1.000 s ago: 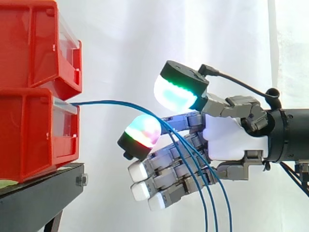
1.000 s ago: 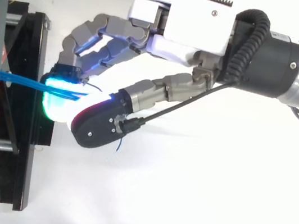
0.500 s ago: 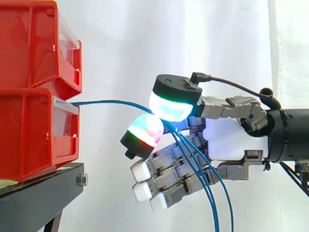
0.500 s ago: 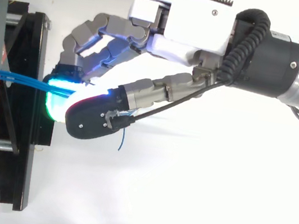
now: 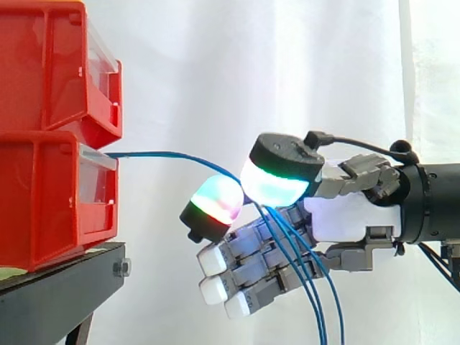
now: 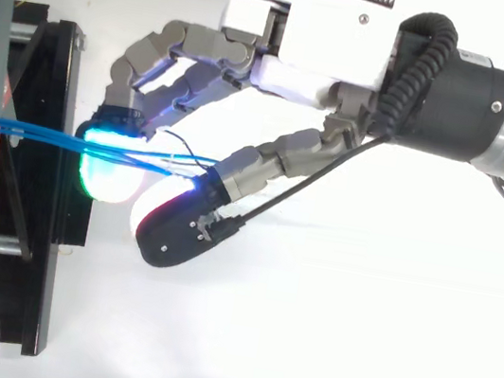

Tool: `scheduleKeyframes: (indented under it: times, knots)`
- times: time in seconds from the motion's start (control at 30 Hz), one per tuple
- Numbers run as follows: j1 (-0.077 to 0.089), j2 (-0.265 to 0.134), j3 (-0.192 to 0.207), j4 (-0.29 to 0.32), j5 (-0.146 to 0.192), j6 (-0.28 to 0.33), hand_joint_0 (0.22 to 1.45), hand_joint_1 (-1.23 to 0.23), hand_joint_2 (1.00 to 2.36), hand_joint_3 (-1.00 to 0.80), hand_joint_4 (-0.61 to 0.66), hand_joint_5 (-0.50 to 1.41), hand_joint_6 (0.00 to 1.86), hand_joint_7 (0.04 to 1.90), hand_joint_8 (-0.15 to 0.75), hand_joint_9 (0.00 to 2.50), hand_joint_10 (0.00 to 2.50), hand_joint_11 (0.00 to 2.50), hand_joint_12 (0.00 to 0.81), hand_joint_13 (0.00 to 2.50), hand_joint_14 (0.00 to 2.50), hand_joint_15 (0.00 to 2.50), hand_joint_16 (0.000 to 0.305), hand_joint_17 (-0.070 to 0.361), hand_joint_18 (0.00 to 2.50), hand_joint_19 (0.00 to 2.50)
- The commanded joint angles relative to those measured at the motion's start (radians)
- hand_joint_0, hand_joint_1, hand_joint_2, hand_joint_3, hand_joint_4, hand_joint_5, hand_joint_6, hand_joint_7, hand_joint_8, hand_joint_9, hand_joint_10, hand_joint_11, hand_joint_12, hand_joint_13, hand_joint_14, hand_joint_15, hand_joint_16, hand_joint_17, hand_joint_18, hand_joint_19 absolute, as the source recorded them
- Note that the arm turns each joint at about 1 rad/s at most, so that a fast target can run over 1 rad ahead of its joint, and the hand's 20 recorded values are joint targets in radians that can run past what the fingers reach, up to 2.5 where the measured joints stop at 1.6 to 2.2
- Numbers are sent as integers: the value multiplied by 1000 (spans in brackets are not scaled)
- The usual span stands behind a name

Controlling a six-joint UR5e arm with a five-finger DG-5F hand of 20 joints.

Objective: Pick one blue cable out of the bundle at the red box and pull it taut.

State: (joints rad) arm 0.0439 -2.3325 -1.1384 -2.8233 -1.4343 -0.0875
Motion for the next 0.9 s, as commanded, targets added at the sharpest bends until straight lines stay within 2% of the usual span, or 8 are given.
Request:
scheduleKeyframes:
  times: [0.0, 0.1, 0.2, 0.4, 0.53, 0.63, 0.67, 0.87]
  knots:
    - [1, 1, 0, -2, 0, 0, 491, -854, 1000, -500, 77, -145, 922, 853, 329, 779, 11, 518, 391, 645, 14, 392, 53, 119, 566, 383]
    - [-1, -1, 0, -2, 0, 0, 436, -714, 1000, -500, 76, -139, 914, 846, 353, 807, 9, 514, 418, 660, 12, 401, 58, 131, 584, 401]
    - [1, 1, 0, -2, 0, 0, 508, -550, 1000, -500, 50, -138, 899, 944, 335, 814, 9, 497, 390, 633, 14, 417, 53, 120, 506, 453]
    - [-1, 2, 0, -2, 0, 0, 573, -494, 1006, -211, 71, -141, 911, 923, 393, 833, 8, 494, 431, 665, 13, 431, 62, 140, 531, 454]
    - [-1, 2, 0, -2, 0, 0, 545, -648, 1158, -77, 149, -148, 933, 861, 433, 840, 8, 520, 468, 696, 11, 420, 69, 156, 601, 424]
    - [-4, 2, 0, -2, 0, 0, 576, -704, 1104, -59, 147, -150, 940, 848, 426, 834, 6, 546, 460, 702, 12, 430, 68, 152, 601, 414]
    - [-4, 2, 0, -2, 0, 0, 610, -722, 1004, -45, 143, -152, 940, 854, 416, 828, 7, 546, 448, 691, 13, 429, 66, 147, 586, 418]
    - [-6, 8, 0, -4, -2, -3, 638, -783, 1013, -152, 83, -167, 933, 869, 355, 757, 9, 556, 397, 632, 14, 440, 55, 123, 509, 427]
